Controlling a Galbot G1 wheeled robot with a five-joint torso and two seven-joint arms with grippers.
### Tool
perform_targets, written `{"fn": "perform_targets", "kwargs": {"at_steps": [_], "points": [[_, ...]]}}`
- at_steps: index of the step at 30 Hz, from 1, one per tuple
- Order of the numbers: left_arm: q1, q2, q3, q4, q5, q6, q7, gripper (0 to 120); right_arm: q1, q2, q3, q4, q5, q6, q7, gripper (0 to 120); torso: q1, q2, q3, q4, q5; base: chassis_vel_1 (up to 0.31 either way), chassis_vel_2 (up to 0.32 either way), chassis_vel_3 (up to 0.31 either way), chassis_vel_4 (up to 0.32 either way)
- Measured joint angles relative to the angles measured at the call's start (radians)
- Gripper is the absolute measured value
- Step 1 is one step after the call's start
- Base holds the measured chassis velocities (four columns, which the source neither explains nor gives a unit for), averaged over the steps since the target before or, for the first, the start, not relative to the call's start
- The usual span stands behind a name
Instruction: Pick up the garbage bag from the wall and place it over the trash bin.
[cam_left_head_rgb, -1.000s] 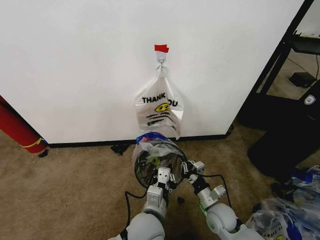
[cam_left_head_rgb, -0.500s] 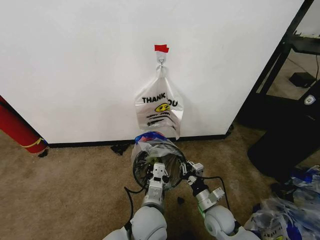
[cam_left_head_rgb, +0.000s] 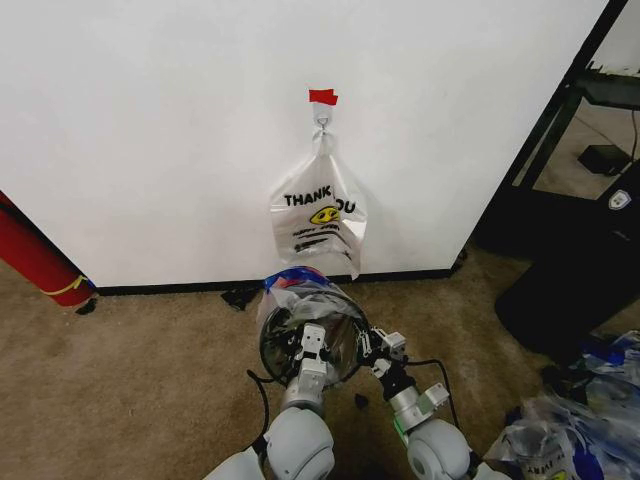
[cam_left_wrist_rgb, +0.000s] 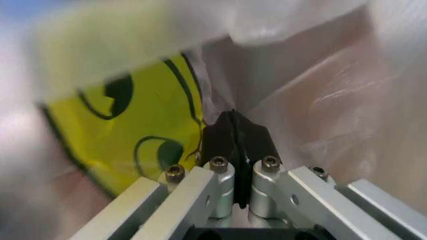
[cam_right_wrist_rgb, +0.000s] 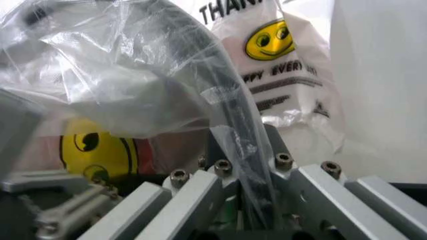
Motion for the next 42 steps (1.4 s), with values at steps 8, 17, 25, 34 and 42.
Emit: {"fn": "perform_targets", "kwargs": {"at_steps": [8, 17, 25, 34, 42], "points": [[-0.019, -0.012, -0.015, 0.049, 0.002, -0.001, 0.002, 0, -0.017, -0.007, 0.001, 0.021, -0.002, 0.011, -0.018, 0, 0.0, 0.0, 0.0, 0.0001, 0.0, 0.0, 0.0, 0.0, 0.0], [-0.067, -0.013, -0.033, 0.102, 0.002, -0.002, 0.008, 0, -0.029, -0.012, 0.005, 0.029, -0.013, 0.028, -0.045, 0, 0.0, 0.0, 0.0, 0.0001, 0.0, 0.0, 0.0, 0.0, 0.0], [-0.098, -0.019, -0.037, 0.135, -0.018, -0.005, 0.012, 0, -0.037, -0.012, 0.001, 0.032, -0.018, 0.037, -0.073, 0, 0.0, 0.0, 0.0, 0.0001, 0.0, 0.0, 0.0, 0.0, 0.0], [-0.138, -0.016, -0.041, 0.177, -0.021, -0.009, 0.026, 0, -0.048, -0.009, 0.0, 0.031, -0.02, 0.046, -0.106, 0, 0.0, 0.0, 0.0, 0.0, 0.0, 0.0, 0.0, 0.0, 0.0], [-0.117, 0.005, -0.035, 0.123, -0.045, -0.008, 0.039, 0, -0.038, 0.0, 0.003, 0.008, -0.013, 0.052, -0.102, 0, 0.0, 0.0, 0.0, 0.0, -0.0001, 0.0, 0.0, 0.0, 0.0]]}}
